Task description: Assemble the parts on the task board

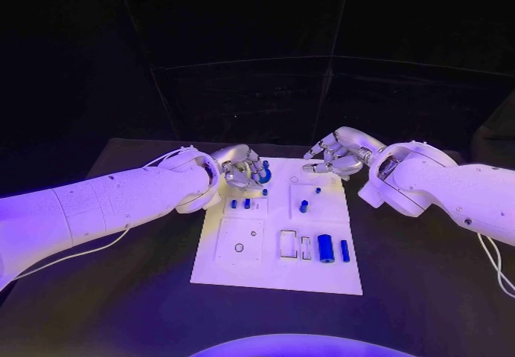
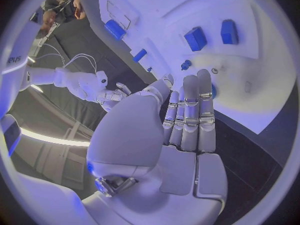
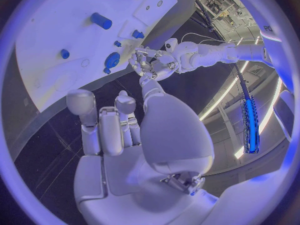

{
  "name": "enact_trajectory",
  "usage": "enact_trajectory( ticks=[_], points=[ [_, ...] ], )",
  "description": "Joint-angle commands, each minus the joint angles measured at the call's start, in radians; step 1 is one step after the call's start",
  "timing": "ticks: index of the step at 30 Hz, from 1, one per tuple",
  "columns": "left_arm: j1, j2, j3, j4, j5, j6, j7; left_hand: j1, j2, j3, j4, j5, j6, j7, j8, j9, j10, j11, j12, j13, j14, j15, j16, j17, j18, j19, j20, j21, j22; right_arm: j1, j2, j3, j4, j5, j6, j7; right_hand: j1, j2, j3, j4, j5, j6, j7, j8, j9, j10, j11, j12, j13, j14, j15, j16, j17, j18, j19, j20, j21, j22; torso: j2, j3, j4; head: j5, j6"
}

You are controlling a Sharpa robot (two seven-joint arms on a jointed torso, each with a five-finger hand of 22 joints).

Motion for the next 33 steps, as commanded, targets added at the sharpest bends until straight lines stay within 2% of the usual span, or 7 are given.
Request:
enact_trajectory(
  ticks=[1,2,3,7,11,18,33],
  points=[
    [-0.001,0.024,-0.006,-0.025,-0.210,0.011,0.099,-0.007,-0.017,0.000,-0.005,0.002,0.024,0.000,-0.026,-0.021,-0.005,-0.001,-0.018,-0.027,0.026,0.004,0.005,0.000,0.012,0.021,0.007,-0.001,-0.004,0.002,0.003,0.000,0.000,0.002,0.001,0.009,0.000,0.013,-0.005,0.004,-0.002,-0.007,-0.003,0.007,0.000,-0.006,-0.001,0.005,-0.001,0.043,-0.004,-0.006,0.000,0.018,0.002,-0.004,-0.006,-0.001,0.001,-0.0001,-0.0001,-0.005,0.003],
    [-0.002,0.031,-0.007,-0.032,-0.228,0.017,0.097,-0.010,-0.019,0.000,-0.008,0.003,0.033,-0.001,-0.036,-0.030,-0.002,-0.001,-0.023,-0.037,0.036,0.003,0.014,0.003,0.013,0.032,0.006,0.001,-0.004,0.002,0.003,0.000,0.000,0.002,0.001,0.009,0.001,0.013,-0.005,0.003,-0.001,-0.007,-0.003,0.007,0.000,-0.007,-0.001,0.005,-0.001,0.043,-0.004,-0.006,0.001,0.018,0.003,-0.004,-0.006,0.000,0.001,0.0000,-0.0002,-0.005,0.003],
    [-0.002,0.039,-0.009,-0.042,-0.249,0.022,0.093,-0.014,-0.020,0.000,-0.009,0.003,0.041,-0.003,-0.045,-0.038,-0.001,-0.002,-0.027,-0.047,0.070,0.001,0.063,0.051,0.013,0.049,0.005,0.008,-0.002,0.002,0.004,0.000,0.000,0.002,0.000,0.009,0.001,0.013,-0.005,0.003,-0.001,-0.007,-0.003,0.007,0.000,-0.007,-0.001,0.005,-0.001,0.043,-0.004,-0.006,0.001,0.018,0.003,-0.004,-0.006,0.000,0.001,-0.0004,-0.0008,-0.006,0.004],
    [-0.003,0.065,-0.012,-0.075,-0.308,0.035,0.079,-0.031,-0.022,-0.005,-0.011,0.002,0.069,-0.007,-0.077,-0.064,0.008,-0.006,-0.037,-0.079,0.189,-0.003,0.298,0.294,0.012,0.113,0.000,0.055,0.023,0.002,0.005,0.000,-0.001,0.002,0.000,0.009,0.001,0.013,-0.005,0.003,-0.001,-0.007,-0.003,0.007,0.000,-0.007,-0.001,0.005,-0.001,0.043,-0.004,-0.006,0.001,0.018,0.003,-0.004,-0.006,0.000,0.001,-0.0005,0.0000,-0.008,0.005],
    [-0.004,0.089,-0.013,-0.104,-0.357,0.061,0.066,-0.035,-0.019,-0.002,-0.018,0.001,0.098,-0.012,-0.099,-0.083,0.021,-0.010,-0.040,-0.104,0.227,-0.007,0.411,0.409,0.010,0.138,-0.004,0.095,0.053,0.002,0.007,0.000,-0.001,0.002,0.000,0.009,0.002,0.014,-0.005,0.003,0.000,-0.007,-0.003,0.007,0.000,-0.007,-0.001,0.005,-0.001,0.043,-0.004,-0.006,0.001,0.018,0.003,-0.004,-0.006,0.000,0.002,-0.0003,-0.0012,-0.008,0.006],
    [-0.004,0.118,-0.013,-0.140,-0.389,0.068,0.058,-0.023,-0.008,0.020,-0.033,0.002,0.126,-0.015,-0.119,-0.099,0.032,-0.012,-0.051,-0.131,0.253,-0.009,0.484,0.485,-0.010,0.188,-0.007,0.227,0.182,0.002,0.010,0.000,-0.004,0.002,0.001,0.009,0.007,0.017,-0.005,0.003,0.006,-0.007,-0.003,0.008,0.000,-0.007,-0.001,0.006,-0.001,0.043,-0.004,-0.005,0.002,0.018,0.003,-0.004,-0.006,0.000,0.002,-0.0007,-0.0014,-0.012,0.005],
    [-0.004,0.137,-0.013,-0.156,-0.401,0.123,0.037,-0.020,0.002,0.075,-0.050,0.002,0.176,-0.025,-0.136,-0.106,0.084,-0.023,-0.061,-0.164,0.267,-0.017,0.521,0.511,-0.024,0.220,-0.014,0.332,0.287,0.002,0.015,0.000,-0.006,0.002,0.006,0.009,0.007,0.017,-0.005,0.003,0.006,-0.007,-0.003,0.008,0.000,-0.007,-0.001,0.006,-0.001,0.043,-0.004,-0.005,0.002,0.018,0.003,-0.004,-0.006,0.000,0.000,-0.0004,0.0010,-0.013,0.000]
  ],
)
